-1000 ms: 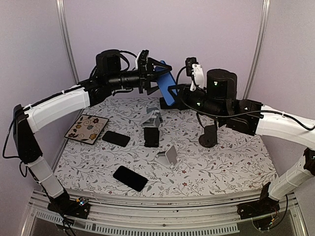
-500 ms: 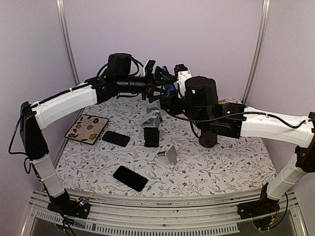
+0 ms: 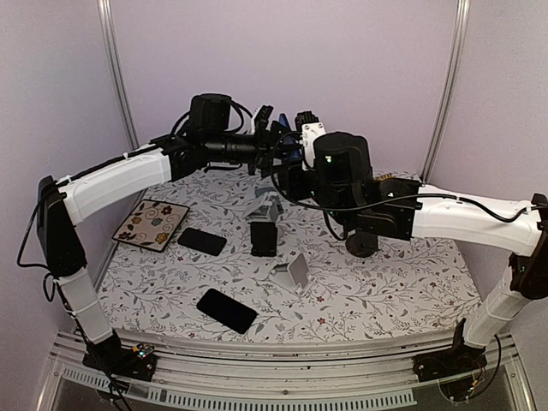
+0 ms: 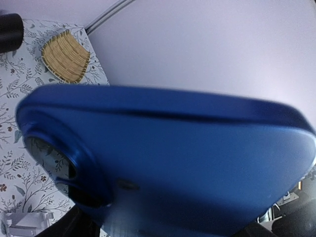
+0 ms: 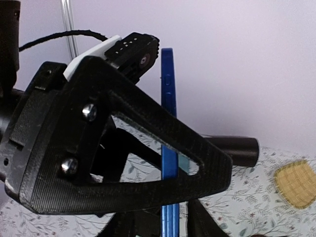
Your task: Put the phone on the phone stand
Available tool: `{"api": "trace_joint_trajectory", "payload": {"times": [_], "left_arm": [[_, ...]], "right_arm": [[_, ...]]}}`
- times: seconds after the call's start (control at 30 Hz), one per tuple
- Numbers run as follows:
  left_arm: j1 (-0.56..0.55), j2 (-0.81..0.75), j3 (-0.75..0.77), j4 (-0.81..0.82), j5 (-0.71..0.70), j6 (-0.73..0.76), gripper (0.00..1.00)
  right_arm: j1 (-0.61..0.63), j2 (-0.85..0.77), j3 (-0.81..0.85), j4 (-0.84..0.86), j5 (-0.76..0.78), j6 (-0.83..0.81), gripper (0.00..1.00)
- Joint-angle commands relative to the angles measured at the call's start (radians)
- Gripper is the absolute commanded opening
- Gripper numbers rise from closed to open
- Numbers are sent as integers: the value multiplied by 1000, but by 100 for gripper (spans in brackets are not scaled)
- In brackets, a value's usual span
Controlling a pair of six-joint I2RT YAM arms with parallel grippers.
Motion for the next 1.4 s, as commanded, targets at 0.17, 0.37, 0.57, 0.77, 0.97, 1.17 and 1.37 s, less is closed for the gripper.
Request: {"api": "trace_joint_trajectory", "payload": {"times": [0.17,0.37,0.57,0.77,0.97,1.17,1.37], "left_arm": [[51,-19,-26,95,180,165,35],[69,-5,-5,63,371,307,35],[42,-10,15,-75,450,497,34],[-8,-15,32,-200,459,624,31],[-54,13,80,-300,423,695,31],[-83,34,114,-335,395,717,30],[-84,50,119,-337,384,706,30]], "right_arm": [[-176,-233,-205,43,-636,238,90],[-313,-335,-295,117,-963,350,99],[-389,-317,-269,158,-1143,429,99],[-402,-267,-198,110,-1198,447,99],[-401,-209,-143,89,-1246,450,99],[-402,-178,-110,52,-1237,451,99],[-400,-176,-101,25,-1249,452,94]]}}
